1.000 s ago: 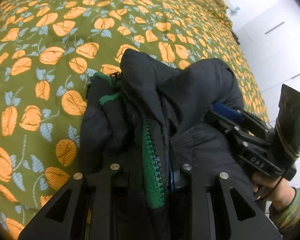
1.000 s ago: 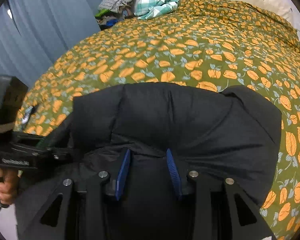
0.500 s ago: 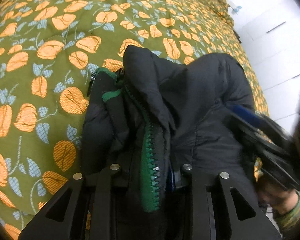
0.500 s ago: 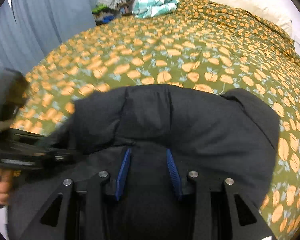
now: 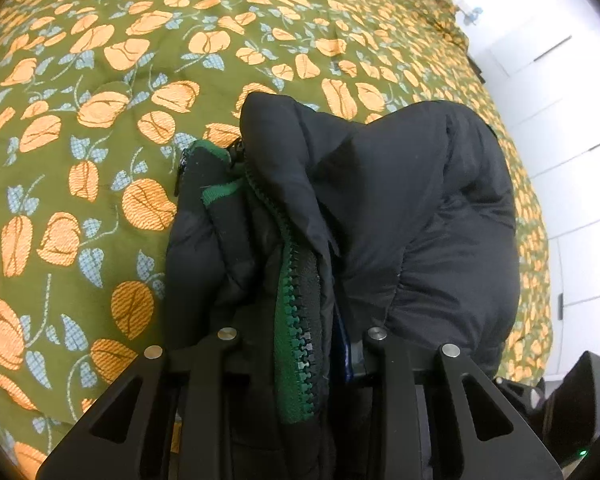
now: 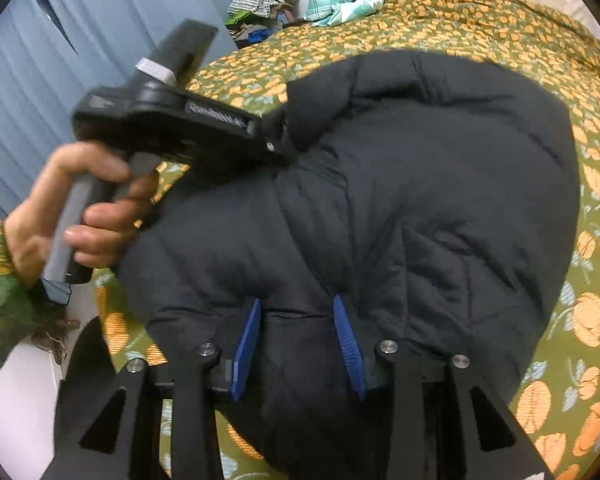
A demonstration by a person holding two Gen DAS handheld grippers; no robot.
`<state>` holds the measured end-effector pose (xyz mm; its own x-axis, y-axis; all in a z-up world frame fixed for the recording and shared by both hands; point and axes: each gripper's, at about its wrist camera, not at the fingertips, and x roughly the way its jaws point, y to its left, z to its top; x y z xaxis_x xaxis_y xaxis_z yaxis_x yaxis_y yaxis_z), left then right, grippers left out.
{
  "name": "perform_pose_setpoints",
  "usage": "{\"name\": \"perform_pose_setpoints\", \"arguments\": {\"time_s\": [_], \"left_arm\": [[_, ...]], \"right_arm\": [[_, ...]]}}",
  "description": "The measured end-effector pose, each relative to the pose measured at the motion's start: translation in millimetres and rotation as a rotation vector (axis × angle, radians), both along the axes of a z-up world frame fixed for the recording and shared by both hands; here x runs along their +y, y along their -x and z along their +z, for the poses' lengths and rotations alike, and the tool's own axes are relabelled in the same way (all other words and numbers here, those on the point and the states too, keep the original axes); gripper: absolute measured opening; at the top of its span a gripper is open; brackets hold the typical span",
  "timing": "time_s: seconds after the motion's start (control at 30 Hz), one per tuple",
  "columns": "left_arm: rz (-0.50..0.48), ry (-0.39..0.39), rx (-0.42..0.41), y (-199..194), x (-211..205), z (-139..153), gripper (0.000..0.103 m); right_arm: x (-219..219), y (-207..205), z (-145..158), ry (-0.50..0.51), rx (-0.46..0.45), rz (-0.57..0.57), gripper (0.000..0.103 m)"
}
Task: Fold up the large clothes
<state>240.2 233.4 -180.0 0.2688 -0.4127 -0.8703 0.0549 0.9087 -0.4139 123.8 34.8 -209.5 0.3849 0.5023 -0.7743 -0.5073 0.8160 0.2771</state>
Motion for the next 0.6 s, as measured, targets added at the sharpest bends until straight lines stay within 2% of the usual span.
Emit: {"name": "perform_pose_setpoints", "arguments": {"time_s": [0.1, 0.27, 0.37, 0.43, 0.5, 0.53, 0.6], "left_arm": [[0.011, 0.005, 0.005, -2, 0, -5, 0.029], [0.028, 0.038, 0.023, -2, 6, -3, 0.031], [0.032, 0.044, 0.018, 0, 7, -2, 0.031], [0.034, 0.046, 0.011, 2, 8, -1, 0.031], [0.037, 0.053, 0.003, 4, 9, -2, 0.032], [0.039, 0.054, -0.002, 5, 9, -2, 0.032], [0.045, 0.053, -0.012, 7, 9, -2, 0.032]], "right_arm": [[5, -1, -10, 0.033, -0.026, 0.001, 0.037], [15, 5, -4, 0.081, -0.055, 0.000, 0.037], [20, 18, 18, 0.111, -0.071, 0.006, 0.038], [22, 20, 43, 0.068, -0.083, 0.000, 0.038], [21, 7, 68, 0.042, -0.104, -0.014, 0.039], [22, -13, 80, 0.038, -0.097, -0.028, 0.039], [29, -60, 89, 0.040, -0.030, -0.042, 0.039]]}}
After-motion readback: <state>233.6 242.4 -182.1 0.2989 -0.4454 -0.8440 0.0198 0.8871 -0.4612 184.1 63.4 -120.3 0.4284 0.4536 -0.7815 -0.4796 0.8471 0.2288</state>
